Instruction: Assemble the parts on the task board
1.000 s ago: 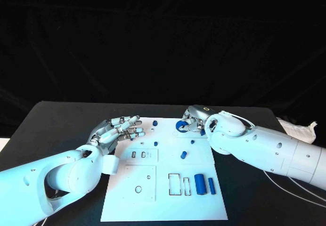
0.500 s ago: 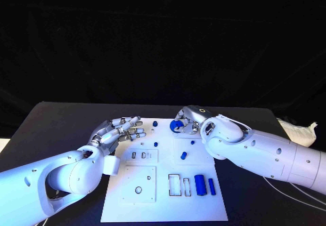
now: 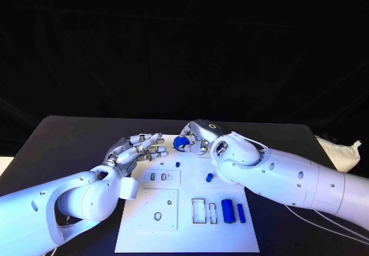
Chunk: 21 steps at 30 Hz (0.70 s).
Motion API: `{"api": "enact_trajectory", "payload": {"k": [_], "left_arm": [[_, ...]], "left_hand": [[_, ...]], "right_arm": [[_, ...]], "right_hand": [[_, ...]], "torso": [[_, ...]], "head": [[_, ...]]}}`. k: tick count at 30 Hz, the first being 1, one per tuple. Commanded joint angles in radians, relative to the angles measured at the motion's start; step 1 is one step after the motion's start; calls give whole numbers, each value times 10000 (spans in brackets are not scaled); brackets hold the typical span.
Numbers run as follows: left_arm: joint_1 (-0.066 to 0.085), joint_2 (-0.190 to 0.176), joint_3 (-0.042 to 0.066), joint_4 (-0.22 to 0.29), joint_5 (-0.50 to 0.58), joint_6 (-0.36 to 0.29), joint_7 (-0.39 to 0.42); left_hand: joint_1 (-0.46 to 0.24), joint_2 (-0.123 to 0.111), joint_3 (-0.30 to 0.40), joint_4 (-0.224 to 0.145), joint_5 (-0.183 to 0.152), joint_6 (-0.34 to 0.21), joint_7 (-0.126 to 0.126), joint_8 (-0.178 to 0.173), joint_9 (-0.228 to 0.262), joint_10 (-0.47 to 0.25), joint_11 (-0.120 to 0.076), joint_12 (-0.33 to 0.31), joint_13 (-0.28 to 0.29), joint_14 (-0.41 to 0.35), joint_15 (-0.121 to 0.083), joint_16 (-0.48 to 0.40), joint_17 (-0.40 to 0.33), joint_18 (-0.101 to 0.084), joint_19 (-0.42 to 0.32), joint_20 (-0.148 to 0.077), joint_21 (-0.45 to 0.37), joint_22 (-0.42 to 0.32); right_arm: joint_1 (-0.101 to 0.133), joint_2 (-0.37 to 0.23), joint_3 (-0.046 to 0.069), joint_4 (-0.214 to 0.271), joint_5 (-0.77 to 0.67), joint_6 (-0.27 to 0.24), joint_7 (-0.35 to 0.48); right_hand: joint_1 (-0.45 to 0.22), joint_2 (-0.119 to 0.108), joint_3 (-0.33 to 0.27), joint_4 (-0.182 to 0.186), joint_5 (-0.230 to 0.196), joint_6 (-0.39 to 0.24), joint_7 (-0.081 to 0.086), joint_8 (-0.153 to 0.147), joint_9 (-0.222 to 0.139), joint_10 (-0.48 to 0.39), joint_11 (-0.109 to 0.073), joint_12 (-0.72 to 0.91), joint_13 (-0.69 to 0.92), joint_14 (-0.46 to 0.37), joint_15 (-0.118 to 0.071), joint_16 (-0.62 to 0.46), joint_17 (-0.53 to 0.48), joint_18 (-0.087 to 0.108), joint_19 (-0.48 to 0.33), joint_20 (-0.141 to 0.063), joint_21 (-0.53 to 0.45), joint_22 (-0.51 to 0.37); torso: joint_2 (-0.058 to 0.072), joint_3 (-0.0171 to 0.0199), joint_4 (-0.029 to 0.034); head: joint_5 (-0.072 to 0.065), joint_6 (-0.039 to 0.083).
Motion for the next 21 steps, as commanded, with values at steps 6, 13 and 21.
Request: {"api": "enact_trajectory", "payload": {"k": [6,13,21], "left_arm": [[11,41,8,25,-20,208,50],[11,80,9,15,-16,221,49],[12,83,9,11,-14,222,47]], "left_hand": [[25,108,-10,-64,-25,-7,19,-58,-12,-24,15,-47,-11,26,57,-32,11,96,56,9,-47,-15],[25,108,-10,-64,-25,-7,19,-58,-12,-24,15,-47,-11,26,57,-32,11,96,56,9,-47,-15],[25,108,-10,-64,-25,-7,19,-58,-12,-24,15,-47,-11,26,57,-32,11,96,56,9,-47,-15]], "right_arm": [[7,626,-180,-627,-242,234,-63],[-21,922,-304,-988,-248,309,-20],[-30,1040,-354,-1211,-262,238,-3]], "right_hand": [[90,185,83,9,54,495,-297,93,311,108,-121,-51,-2,740,-53,52,1145,-87,18,-59,65,13],[53,162,98,9,56,457,-283,59,311,94,-112,-90,-21,736,-48,40,1124,-85,11,-56,57,-1],[-251,-154,101,57,-45,-479,72,-551,93,-197,165,-693,-385,723,159,13,1089,-86,-26,82,21,-51]], "torso": [[16,12,6],[18,4,20],[11,12,-5]], "head": [[30,-19],[-2,-77],[22,-67]]}}
